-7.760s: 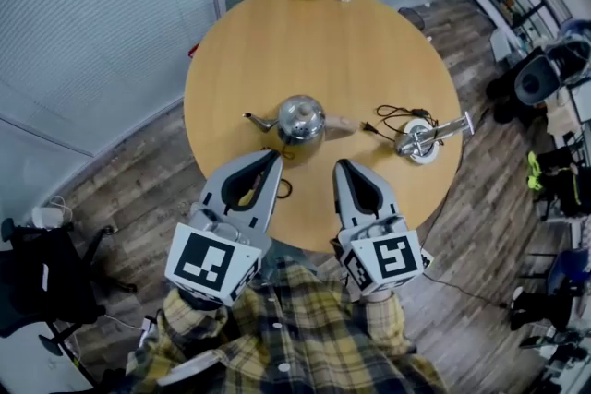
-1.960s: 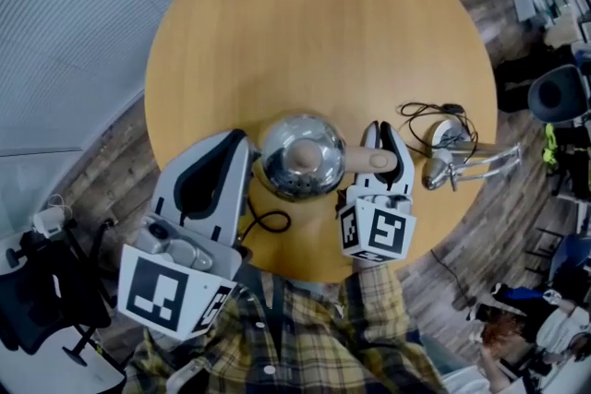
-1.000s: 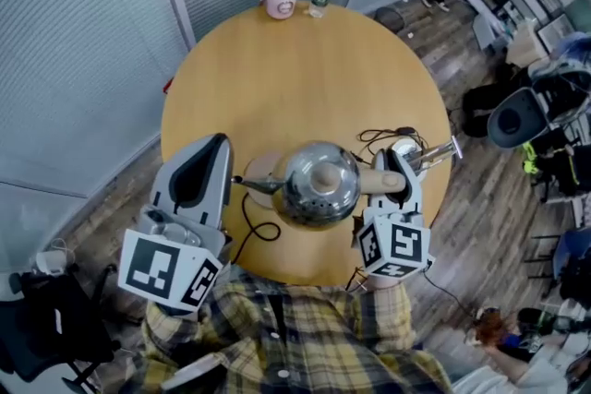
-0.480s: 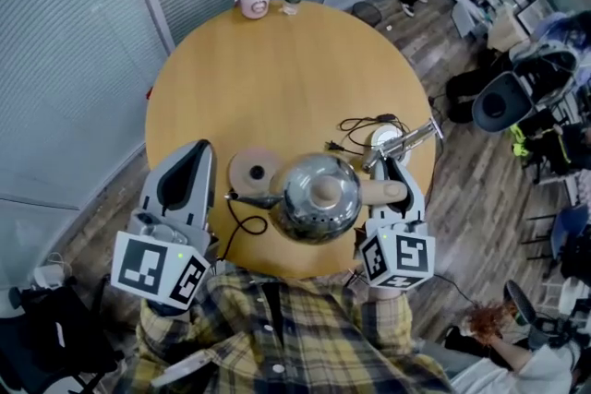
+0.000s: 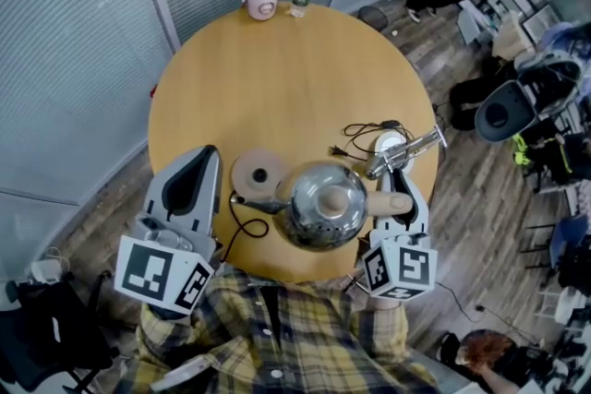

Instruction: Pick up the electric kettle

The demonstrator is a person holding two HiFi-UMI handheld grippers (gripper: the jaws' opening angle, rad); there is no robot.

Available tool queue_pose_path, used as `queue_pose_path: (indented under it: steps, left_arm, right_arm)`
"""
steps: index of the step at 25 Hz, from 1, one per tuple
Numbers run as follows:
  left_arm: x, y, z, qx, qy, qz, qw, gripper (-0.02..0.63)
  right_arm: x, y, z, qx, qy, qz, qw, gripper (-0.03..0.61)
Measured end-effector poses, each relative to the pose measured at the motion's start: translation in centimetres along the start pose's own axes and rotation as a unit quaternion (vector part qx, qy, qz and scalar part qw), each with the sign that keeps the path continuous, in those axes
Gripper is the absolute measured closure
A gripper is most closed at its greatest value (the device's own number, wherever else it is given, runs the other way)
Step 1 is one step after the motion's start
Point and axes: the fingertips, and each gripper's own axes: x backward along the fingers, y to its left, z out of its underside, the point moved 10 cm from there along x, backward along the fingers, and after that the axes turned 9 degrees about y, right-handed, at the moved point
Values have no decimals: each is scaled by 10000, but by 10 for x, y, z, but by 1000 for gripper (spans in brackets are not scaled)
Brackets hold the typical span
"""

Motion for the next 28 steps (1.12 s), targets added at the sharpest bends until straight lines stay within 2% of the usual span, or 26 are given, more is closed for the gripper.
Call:
queue_pose_path:
  steps: [28]
  left_arm:
    - [2,4,3,24,73,-6,10000,611]
  right_arm:
    - [-8,14,-7,161,12,-144,9998,511]
